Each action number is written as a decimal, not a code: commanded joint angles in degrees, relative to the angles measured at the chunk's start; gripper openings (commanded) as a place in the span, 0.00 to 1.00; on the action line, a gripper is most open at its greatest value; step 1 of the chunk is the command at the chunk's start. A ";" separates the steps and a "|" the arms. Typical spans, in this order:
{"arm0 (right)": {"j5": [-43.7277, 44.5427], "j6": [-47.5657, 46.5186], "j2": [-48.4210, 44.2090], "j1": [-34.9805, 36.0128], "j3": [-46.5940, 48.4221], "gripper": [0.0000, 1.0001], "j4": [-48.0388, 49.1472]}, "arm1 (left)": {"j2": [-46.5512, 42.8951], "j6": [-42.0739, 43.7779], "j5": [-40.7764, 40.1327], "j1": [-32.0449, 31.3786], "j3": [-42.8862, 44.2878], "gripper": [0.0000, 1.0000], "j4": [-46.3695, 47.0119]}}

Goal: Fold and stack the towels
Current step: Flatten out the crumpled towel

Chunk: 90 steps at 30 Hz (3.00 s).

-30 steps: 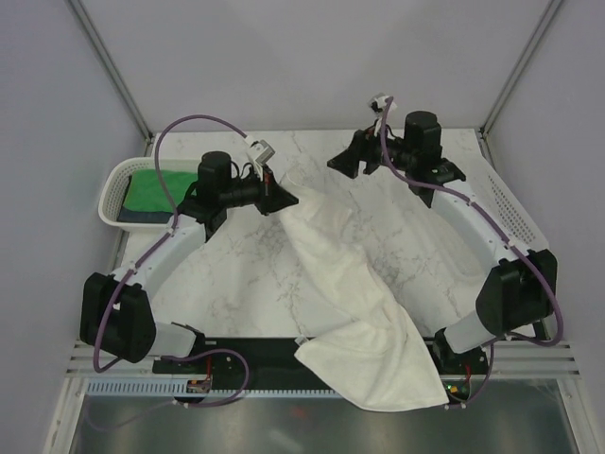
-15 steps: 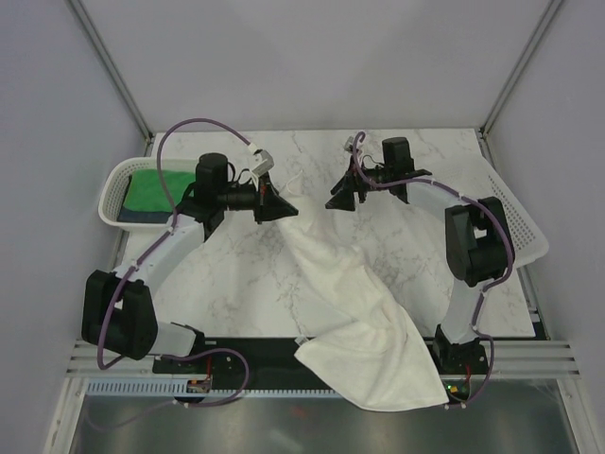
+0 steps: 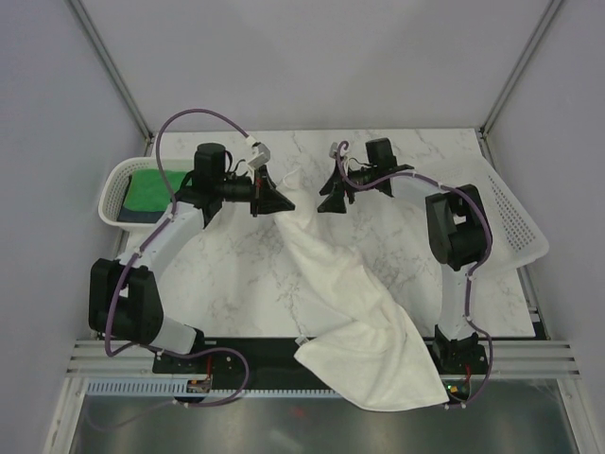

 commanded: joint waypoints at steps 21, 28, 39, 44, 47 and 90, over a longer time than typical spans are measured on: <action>45.63 3.97 7.29 12.03 10.20 0.72 -17.76 | -2.47 -5.75 -42.73 1.56 -3.68 0.02 -10.93; 41.26 11.52 5.17 9.31 7.81 0.71 -14.57 | -2.12 -8.91 -45.63 1.56 -5.00 0.02 -11.98; 36.70 15.32 3.41 6.32 8.96 0.68 -19.30 | -1.50 -8.83 -47.30 1.64 -4.73 0.02 -12.95; 32.82 14.44 4.37 6.67 6.67 0.66 -20.01 | -1.33 -9.01 -46.87 1.64 -4.73 0.02 -12.95; 31.50 14.44 4.91 6.76 6.32 0.64 -19.93 | -1.07 -9.27 -46.60 1.47 -4.56 0.02 -13.04; 61.21 14.97 -18.82 -0.27 -2.65 0.00 -28.01 | 32.15 -9.44 -50.30 0.15 29.26 0.70 -22.97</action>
